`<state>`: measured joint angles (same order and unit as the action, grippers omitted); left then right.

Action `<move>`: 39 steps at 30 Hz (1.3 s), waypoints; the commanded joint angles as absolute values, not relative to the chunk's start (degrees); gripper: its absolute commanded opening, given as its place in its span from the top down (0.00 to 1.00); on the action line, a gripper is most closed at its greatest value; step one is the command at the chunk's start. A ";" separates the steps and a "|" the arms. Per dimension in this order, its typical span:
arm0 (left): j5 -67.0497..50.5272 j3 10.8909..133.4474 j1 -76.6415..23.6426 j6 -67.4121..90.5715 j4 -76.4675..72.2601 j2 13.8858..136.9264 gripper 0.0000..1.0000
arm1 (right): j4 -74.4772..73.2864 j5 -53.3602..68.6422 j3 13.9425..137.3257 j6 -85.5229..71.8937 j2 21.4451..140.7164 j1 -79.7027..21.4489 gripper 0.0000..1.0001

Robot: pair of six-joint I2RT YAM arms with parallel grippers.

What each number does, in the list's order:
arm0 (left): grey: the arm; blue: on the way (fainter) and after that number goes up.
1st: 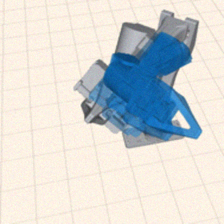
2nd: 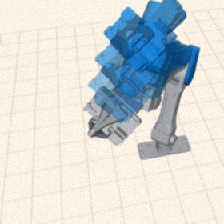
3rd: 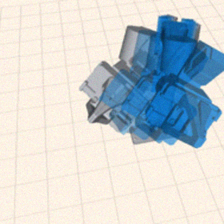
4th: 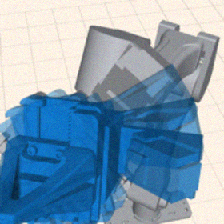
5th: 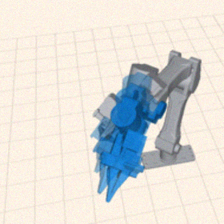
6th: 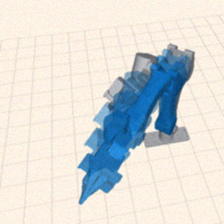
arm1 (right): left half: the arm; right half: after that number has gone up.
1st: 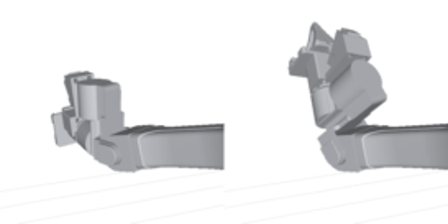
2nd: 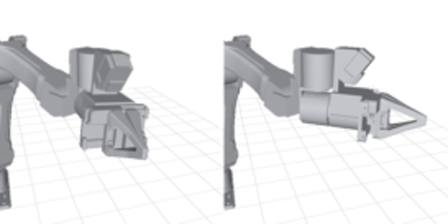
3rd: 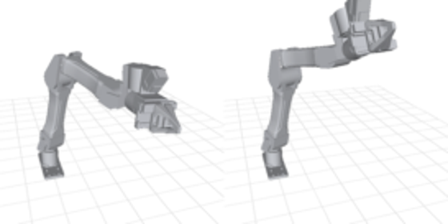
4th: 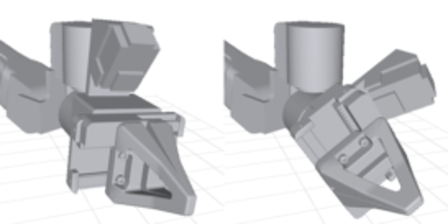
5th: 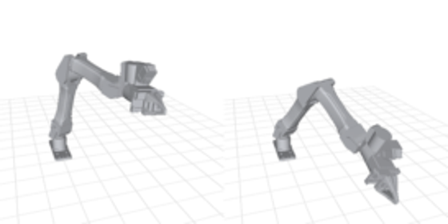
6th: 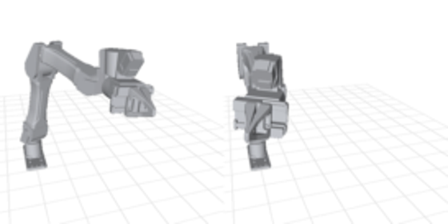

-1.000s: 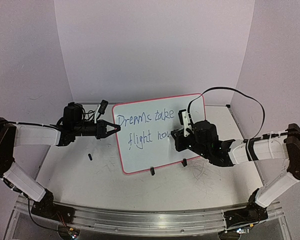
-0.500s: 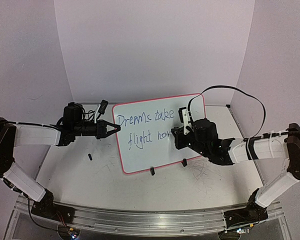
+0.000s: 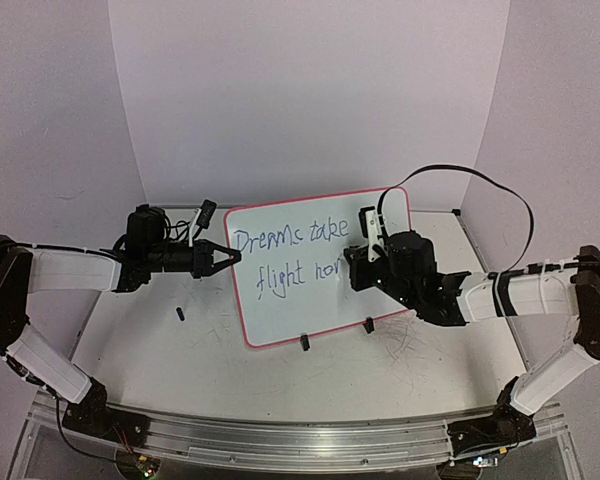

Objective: Write a sentence on the whiteboard

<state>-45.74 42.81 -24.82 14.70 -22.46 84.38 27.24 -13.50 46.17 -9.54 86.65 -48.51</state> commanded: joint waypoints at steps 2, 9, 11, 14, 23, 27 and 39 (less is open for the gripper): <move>-40.17 44.18 -25.53 9.76 -20.21 85.38 1.00 | 26.62 -13.08 44.27 -10.74 85.74 -48.31 1.00; -40.17 44.08 -25.51 9.84 -20.14 85.30 1.00 | 26.37 -13.01 41.27 -12.90 85.00 -48.31 1.00; -40.17 44.17 -25.49 9.84 -20.13 85.38 1.00 | 26.41 -13.35 41.15 -13.00 84.84 -48.27 1.00; -40.25 44.28 -25.52 9.84 -20.13 85.52 1.00 | 26.45 -13.98 42.12 -12.60 84.98 -48.31 1.00; -40.08 44.08 -25.50 9.76 -20.13 85.36 1.00 | 27.33 -16.72 46.53 -10.18 85.71 -48.10 1.00; -40.13 44.08 -25.53 9.76 -20.13 85.35 1.00 | 27.35 -17.27 48.03 -9.42 86.37 -47.35 1.00; -39.85 43.98 -25.49 9.52 -20.04 85.35 1.00 | 27.69 -8.23 41.77 -8.17 78.26 -47.23 1.00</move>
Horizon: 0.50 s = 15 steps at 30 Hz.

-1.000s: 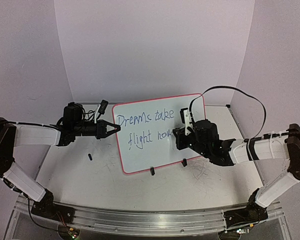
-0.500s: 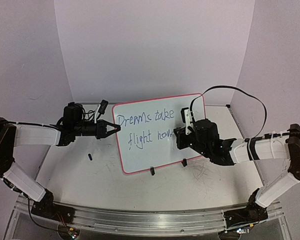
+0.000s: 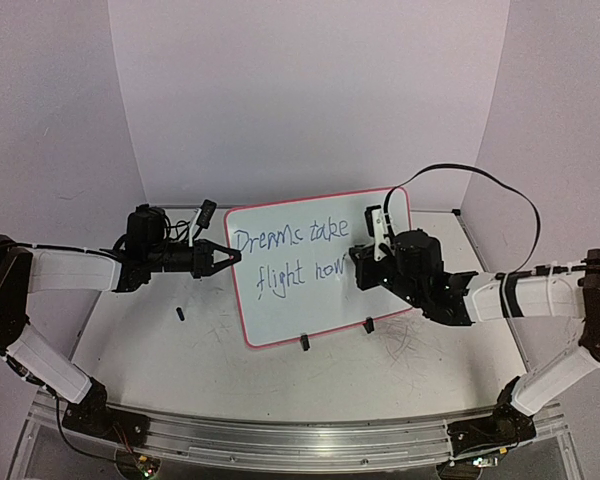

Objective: Write a sentence on the whiteboard

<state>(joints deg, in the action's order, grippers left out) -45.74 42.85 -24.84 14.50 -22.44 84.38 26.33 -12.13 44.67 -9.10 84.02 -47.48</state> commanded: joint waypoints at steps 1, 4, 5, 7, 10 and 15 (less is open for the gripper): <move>-39.79 43.95 -25.49 9.49 -20.04 85.28 1.00 | 27.75 -8.06 41.05 -8.23 77.90 -47.20 1.00; -39.52 43.94 -25.49 9.42 -20.04 85.08 1.00 | 27.51 -7.66 40.50 -8.83 78.64 -47.15 1.00; -39.53 43.97 -25.49 9.46 -20.05 85.08 1.00 | 27.45 -7.46 40.60 -9.15 79.24 -47.18 1.00; -39.68 44.02 -25.52 9.61 -20.05 85.01 1.00 | 27.31 -7.85 41.17 -9.56 80.38 -47.17 1.00; -39.60 43.90 -25.54 9.67 -19.95 84.77 1.00 | 27.42 -7.76 42.06 -9.03 81.65 -47.14 1.00; -39.49 43.85 -25.53 9.61 -19.93 84.64 1.00 | 27.49 -10.09 42.45 -9.46 82.51 -47.18 1.00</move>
<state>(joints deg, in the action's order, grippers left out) -45.74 42.85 -24.84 14.48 -22.44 84.38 26.01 -8.34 41.10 -9.09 81.94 -47.48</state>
